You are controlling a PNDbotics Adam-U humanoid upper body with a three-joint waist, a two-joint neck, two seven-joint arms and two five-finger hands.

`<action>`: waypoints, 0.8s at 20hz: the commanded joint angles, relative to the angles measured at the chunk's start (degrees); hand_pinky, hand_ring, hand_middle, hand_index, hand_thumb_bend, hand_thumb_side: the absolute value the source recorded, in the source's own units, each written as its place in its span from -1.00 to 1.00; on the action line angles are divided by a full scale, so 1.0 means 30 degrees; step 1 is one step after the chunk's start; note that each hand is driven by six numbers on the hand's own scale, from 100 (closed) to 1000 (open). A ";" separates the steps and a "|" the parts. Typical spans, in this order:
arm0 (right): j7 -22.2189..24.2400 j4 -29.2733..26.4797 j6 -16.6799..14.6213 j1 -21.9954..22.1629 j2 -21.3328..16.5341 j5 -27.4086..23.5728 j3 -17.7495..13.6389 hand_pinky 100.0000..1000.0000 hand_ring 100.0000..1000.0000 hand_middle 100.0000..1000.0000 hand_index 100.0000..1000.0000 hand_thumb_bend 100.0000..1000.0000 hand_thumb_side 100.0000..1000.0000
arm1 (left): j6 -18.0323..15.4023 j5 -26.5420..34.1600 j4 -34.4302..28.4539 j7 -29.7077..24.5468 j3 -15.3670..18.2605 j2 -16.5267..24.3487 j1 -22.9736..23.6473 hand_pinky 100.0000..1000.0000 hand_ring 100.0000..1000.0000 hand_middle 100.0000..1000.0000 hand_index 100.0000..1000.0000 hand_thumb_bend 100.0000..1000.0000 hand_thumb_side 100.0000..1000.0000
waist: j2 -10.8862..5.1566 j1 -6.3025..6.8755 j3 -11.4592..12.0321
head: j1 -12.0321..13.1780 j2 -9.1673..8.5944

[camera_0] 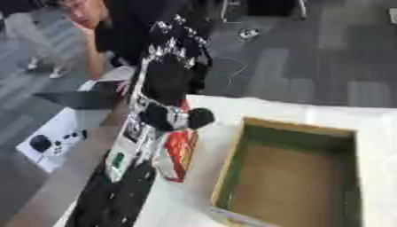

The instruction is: Pick up objects on the table and place them in the box.

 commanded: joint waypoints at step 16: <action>0.0463 0.0063 0.0206 0.0681 -0.0715 -0.0017 0.0005 -0.35 -0.10 0.13 0.44 -1.00 1.00 | 0.5625 -0.6664 0.2328 0.2435 0.0026 0.5501 0.0739 0.74 0.91 0.95 0.89 -0.19 0.04 | -0.0467 0.0098 0.0458 | 0.0288 0.3631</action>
